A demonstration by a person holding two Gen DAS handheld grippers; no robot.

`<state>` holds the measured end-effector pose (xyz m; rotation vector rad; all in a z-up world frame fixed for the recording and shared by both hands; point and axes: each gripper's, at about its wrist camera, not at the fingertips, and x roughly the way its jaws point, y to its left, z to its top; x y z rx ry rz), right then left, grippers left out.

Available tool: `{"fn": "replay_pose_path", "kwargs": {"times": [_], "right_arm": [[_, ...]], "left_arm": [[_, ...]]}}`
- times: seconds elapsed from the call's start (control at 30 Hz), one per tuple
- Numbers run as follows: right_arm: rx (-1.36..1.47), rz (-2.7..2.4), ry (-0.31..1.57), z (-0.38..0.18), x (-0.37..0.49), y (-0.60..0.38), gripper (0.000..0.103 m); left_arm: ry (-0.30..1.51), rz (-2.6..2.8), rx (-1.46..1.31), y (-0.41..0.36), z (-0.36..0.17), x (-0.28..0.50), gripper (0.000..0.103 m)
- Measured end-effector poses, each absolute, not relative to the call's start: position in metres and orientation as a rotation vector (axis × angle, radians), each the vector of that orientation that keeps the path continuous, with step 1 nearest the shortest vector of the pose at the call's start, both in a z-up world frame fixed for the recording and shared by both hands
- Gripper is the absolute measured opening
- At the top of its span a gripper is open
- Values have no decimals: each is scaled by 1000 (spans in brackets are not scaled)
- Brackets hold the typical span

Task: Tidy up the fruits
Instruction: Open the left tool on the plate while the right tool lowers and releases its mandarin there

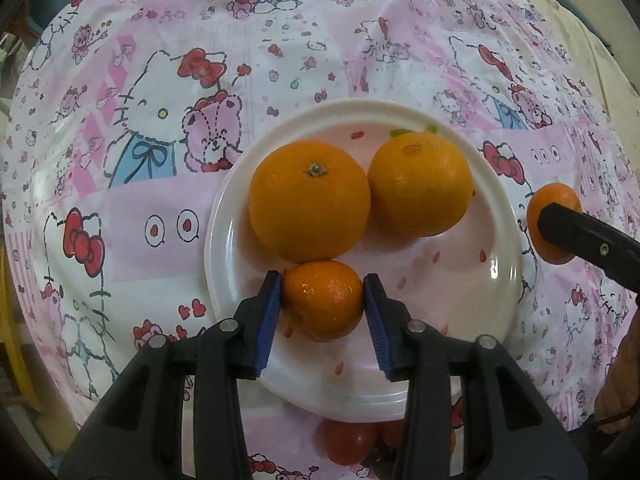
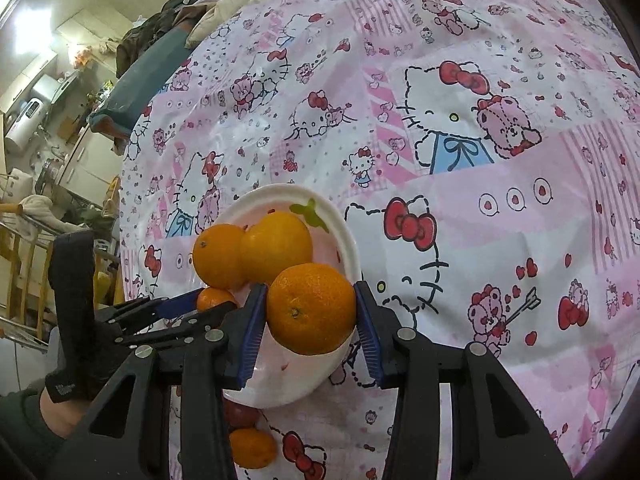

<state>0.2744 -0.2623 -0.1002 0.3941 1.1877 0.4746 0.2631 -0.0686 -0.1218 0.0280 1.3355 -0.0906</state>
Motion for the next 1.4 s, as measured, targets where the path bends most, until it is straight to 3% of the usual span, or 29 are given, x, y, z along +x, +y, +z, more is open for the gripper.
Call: {"fn": "replay_pose_path", "kwargs": {"times": [0.13, 0.2, 0.37, 0.4, 0.9, 1.4], "right_arm": [[388, 475, 1186, -99, 275, -262, 45], [388, 471, 1180, -99, 275, -263, 45], [399, 465, 1183, -99, 275, -265, 45], [400, 464, 1182, -98, 275, -266, 45], [293, 509, 1223, -111, 271, -237, 46], [170, 506, 1244, -125, 264, -213, 47]], "left_arm": [[1336, -99, 50, -70, -122, 264, 40], [1345, -84, 46, -68, -123, 265, 49], [1331, -141, -39, -67, -110, 259, 91], [1318, -146, -30, -67, -105, 256, 93], [1203, -20, -103, -23, -40, 217, 93], [1170, -14, -62, -24, -50, 213, 93]]}}
